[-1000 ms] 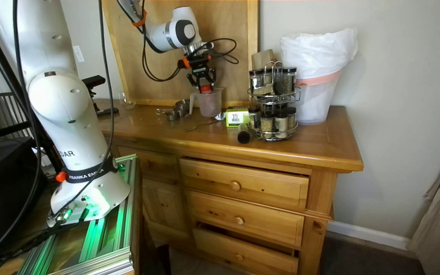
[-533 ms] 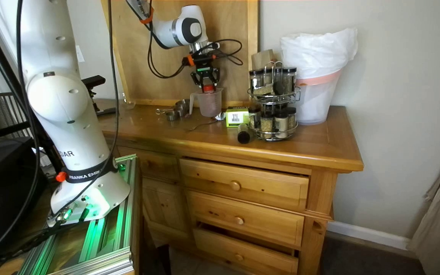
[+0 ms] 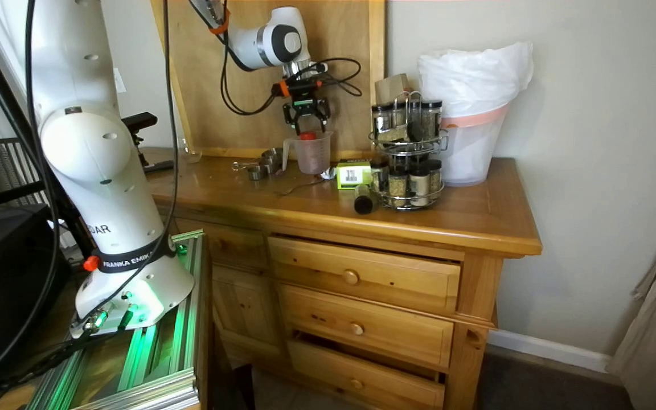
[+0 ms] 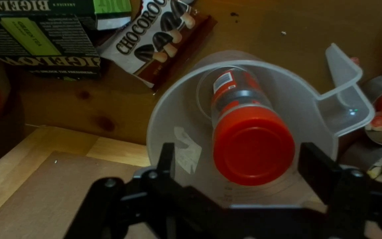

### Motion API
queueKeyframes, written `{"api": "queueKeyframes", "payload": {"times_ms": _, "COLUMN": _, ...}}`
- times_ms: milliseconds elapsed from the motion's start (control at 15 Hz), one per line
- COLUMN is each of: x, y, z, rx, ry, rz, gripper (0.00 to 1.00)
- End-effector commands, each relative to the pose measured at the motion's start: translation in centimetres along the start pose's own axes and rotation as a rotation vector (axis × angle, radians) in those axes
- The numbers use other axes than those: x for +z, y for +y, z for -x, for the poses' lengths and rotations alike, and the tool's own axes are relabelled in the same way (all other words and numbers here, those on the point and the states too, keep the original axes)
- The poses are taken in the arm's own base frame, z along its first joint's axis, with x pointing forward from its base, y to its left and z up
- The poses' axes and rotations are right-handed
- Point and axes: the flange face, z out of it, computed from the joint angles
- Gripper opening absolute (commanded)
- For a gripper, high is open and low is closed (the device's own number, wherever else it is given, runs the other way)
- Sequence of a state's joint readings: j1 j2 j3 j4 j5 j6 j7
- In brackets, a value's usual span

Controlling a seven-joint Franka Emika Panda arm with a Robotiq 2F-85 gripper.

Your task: Put the orange container inside the clear jug

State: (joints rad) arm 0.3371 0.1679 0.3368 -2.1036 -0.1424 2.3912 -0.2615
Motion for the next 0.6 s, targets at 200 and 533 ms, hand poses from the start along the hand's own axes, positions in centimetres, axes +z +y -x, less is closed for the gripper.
{"api": "queueKeyframes", "payload": {"times_ms": 200, "x": -4.2, "y": -1.6, "z": 0.3, "rx": 0.014, "ry": 0.068, "rz": 0.013, "gripper": 1.0}}
{"api": "queueKeyframes", "payload": {"times_ms": 533, "x": -9.4, "y": -3.2, "z": 2.0, "rx": 0.167, "ry": 0.293, "rz": 0.126, "gripper": 1.0}}
